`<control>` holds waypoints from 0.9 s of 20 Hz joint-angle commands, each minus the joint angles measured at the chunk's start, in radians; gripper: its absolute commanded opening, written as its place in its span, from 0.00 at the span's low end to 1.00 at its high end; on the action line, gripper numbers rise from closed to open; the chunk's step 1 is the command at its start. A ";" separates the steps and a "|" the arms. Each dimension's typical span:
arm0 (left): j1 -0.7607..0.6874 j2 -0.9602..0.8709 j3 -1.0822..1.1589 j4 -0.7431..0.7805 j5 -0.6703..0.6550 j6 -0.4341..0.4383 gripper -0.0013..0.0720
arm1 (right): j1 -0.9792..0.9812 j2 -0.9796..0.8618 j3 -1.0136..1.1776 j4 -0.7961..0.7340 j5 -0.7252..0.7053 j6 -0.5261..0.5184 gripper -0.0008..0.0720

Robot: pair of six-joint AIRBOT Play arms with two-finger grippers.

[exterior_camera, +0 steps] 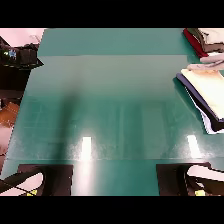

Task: Fold the shirts.

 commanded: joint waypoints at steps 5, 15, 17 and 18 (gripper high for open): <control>0.000 0.000 0.000 0.000 -0.036 0.002 0.05 | -0.095 0.113 -0.271 -0.297 0.146 0.055 0.10; 0.000 0.000 0.000 0.001 -0.018 0.001 0.05 | -0.208 0.229 -0.415 -0.138 0.090 0.077 0.62; 0.000 0.000 0.000 0.000 -0.014 0.001 0.05 | -0.179 0.244 -0.386 -0.097 0.080 0.077 0.62; 0.000 0.001 0.000 0.000 -0.005 0.000 0.05 | -0.156 0.246 -0.369 -0.085 0.083 0.077 0.62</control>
